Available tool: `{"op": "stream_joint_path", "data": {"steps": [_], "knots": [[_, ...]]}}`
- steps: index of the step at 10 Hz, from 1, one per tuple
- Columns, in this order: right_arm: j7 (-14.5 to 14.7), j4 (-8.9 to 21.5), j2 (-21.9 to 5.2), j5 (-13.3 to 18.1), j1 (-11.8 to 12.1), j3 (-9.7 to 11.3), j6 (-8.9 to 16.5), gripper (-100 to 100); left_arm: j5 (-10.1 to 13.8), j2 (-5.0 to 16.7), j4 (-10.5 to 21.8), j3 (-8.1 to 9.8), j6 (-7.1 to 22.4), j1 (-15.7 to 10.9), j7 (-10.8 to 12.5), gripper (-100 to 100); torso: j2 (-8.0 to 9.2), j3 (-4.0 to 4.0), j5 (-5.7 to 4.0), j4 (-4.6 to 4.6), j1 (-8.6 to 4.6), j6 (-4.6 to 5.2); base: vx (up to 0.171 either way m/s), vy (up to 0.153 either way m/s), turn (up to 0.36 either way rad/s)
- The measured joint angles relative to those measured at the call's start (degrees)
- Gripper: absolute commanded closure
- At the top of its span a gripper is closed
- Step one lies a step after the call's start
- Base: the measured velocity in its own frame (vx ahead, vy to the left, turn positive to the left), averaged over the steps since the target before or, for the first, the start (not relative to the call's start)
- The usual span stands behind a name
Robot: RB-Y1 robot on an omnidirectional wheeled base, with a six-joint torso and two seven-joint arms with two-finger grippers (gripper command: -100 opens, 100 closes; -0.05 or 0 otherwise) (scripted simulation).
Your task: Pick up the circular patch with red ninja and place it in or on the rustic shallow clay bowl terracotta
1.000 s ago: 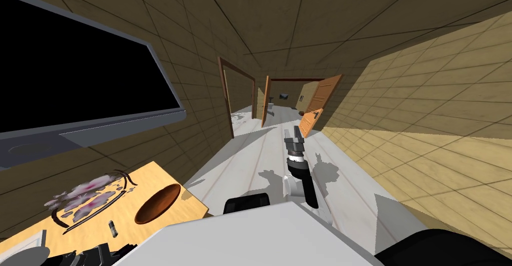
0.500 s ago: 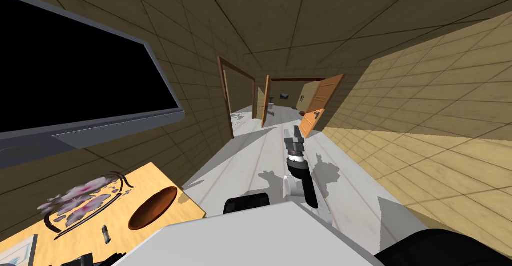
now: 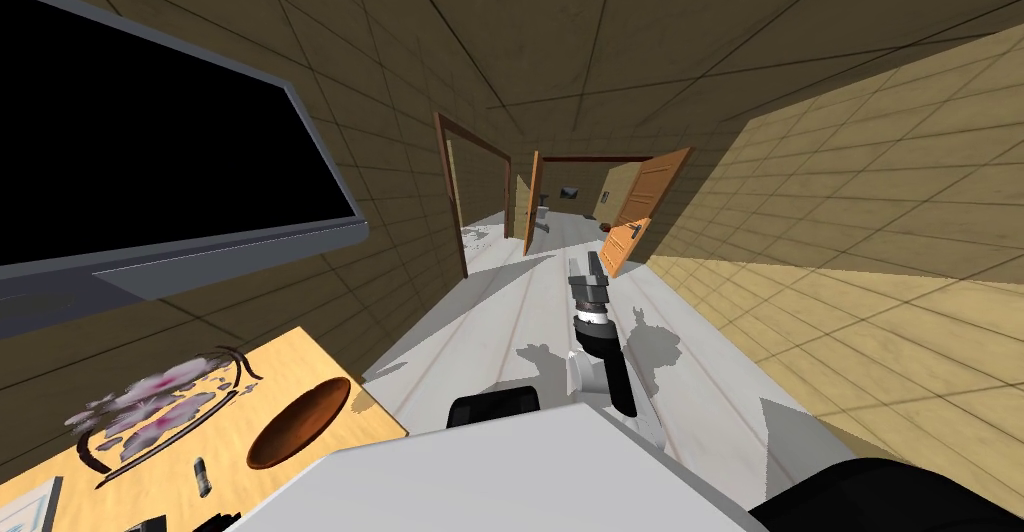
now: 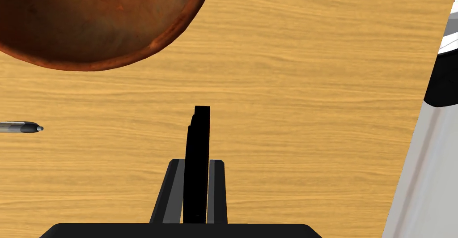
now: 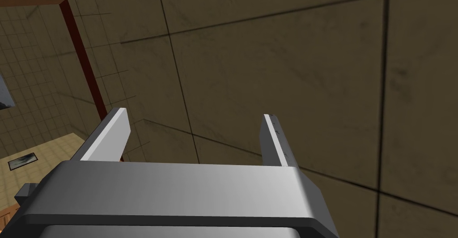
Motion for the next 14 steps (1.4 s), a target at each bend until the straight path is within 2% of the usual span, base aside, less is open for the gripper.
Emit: {"op": "stream_joint_path", "data": {"steps": [10, 14], "knots": [[0.0, 0.0, 0.0, 0.0, 0.0, 0.0, 0.0, 0, 8.9, 11.7, -3.8, 2.64, 6.5, 4.3, 3.6, 100, -0.16, -0.1, -0.01, -0.04, -0.14, 0.06, 0.069, -0.022, 0.0], [0.0, 0.0, 0.0, 0.0, 0.0, 0.0, 0.0, 0, 11.9, 15.8, -3.6, 2.98, 9.1, 4.7, 4.3, 100, -0.13, -0.08, -0.01, -0.03, -0.1, 0.04, 0.057, -0.017, 0.001]]}}
